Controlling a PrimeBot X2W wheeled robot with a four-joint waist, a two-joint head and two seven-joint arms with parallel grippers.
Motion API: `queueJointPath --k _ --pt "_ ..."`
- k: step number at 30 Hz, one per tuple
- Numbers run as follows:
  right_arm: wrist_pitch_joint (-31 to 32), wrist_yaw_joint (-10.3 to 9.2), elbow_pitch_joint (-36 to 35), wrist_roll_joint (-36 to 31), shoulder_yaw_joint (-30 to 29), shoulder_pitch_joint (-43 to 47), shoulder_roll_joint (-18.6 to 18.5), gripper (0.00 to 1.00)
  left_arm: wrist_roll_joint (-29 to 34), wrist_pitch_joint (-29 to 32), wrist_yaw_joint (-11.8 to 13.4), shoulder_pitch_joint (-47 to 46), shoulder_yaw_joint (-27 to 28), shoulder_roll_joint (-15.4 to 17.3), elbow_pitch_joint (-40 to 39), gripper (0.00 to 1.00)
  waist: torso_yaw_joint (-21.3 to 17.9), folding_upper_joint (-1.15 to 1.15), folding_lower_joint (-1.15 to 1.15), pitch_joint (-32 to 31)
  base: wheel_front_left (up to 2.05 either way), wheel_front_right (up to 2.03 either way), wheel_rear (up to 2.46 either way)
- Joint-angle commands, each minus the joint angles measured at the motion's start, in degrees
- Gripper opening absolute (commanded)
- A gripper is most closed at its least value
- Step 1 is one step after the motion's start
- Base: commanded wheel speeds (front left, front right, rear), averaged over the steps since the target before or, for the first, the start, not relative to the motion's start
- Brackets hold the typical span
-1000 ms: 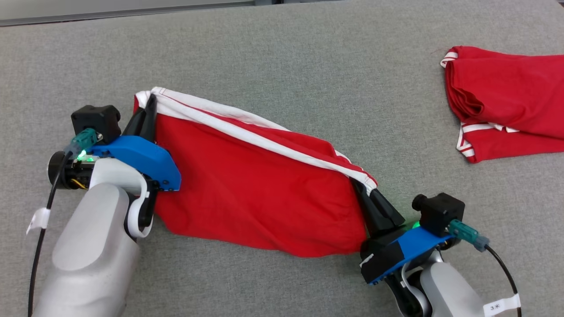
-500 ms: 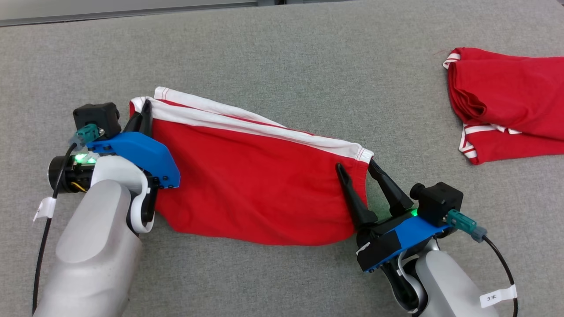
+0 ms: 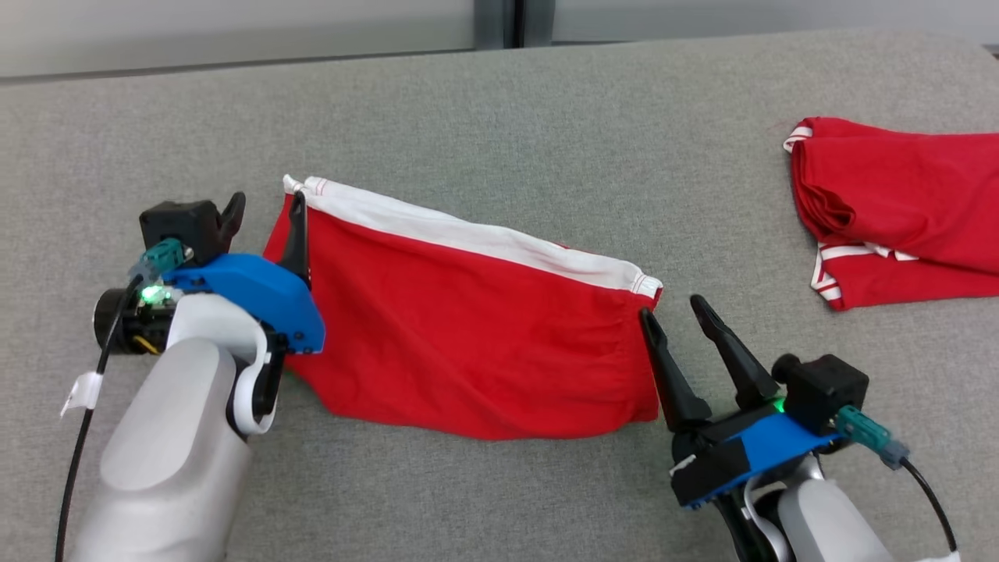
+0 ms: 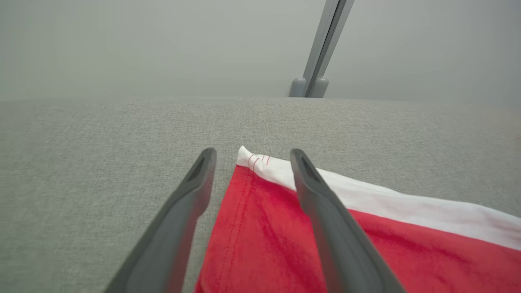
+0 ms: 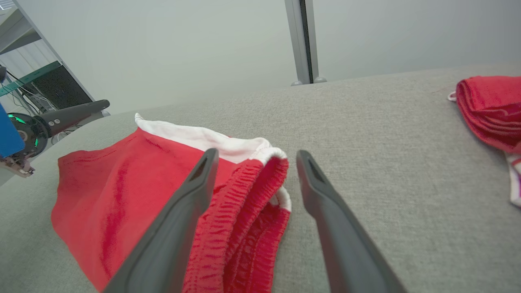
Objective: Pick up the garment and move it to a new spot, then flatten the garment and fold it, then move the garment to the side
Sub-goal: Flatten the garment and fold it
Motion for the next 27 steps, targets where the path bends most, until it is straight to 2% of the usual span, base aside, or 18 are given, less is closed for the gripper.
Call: queueJointPath --k 1,6,12,18,27 --pt "0.5 0.01 -1.0 -0.7 -0.8 1.4 -0.1 1.0 -0.2 0.4 0.0 1.2 0.0 0.6 -0.6 1.0 -0.1 0.0 0.0 -0.6 0.0 0.0 0.0" --pt "3.1 0.01 -5.5 -2.7 -4.9 5.9 -0.1 1.0 -0.7 4.0 -0.3 4.6 -0.9 2.7 -3.5 1.0 0.1 0.0 0.0 -2.5 0.0 0.0 0.0" --pt "6.4 0.01 -10.7 -4.2 -8.3 9.3 0.0 1.0 -2.3 11.7 -1.2 7.2 -1.6 5.3 -6.1 1.0 -0.3 0.0 0.0 -3.3 0.0 0.0 0.0" --pt "8.4 0.01 -13.9 -4.3 -8.6 9.4 0.0 1.0 -3.9 18.0 -1.5 7.1 -1.2 8.1 -6.9 1.0 -1.7 0.0 0.0 -2.0 0.0 0.0 0.0" --pt "8.8 0.01 -14.8 -3.4 -7.9 9.0 -0.1 1.0 -6.4 21.2 -1.0 6.5 0.1 9.3 -5.2 1.0 -3.4 0.0 0.0 -0.2 0.0 0.0 0.0"
